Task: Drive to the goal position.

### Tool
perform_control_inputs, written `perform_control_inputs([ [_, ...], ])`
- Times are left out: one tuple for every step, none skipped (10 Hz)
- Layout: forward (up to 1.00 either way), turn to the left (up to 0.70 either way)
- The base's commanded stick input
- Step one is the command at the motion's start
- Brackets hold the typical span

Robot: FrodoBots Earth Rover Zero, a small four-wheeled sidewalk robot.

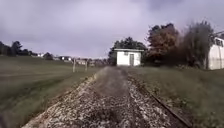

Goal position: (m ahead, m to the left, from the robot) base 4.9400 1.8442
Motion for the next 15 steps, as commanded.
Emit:
perform_control_inputs([
  [0.67, 0.0],
  [0.67, 0.0],
  [0.67, 0.0],
  [0.67, 0.0],
  [0.67, 0.0],
  [0.67, 0.0],
  [0.67, 0.0],
  [0.67, 0.0],
  [0.67, 0.0],
  [0.67, 0.0],
  [0.67, 0.0],
  [0.67, 0.0],
  [0.65, -0.22],
  [0.63, -0.31],
  [0.65, -0.33],
])
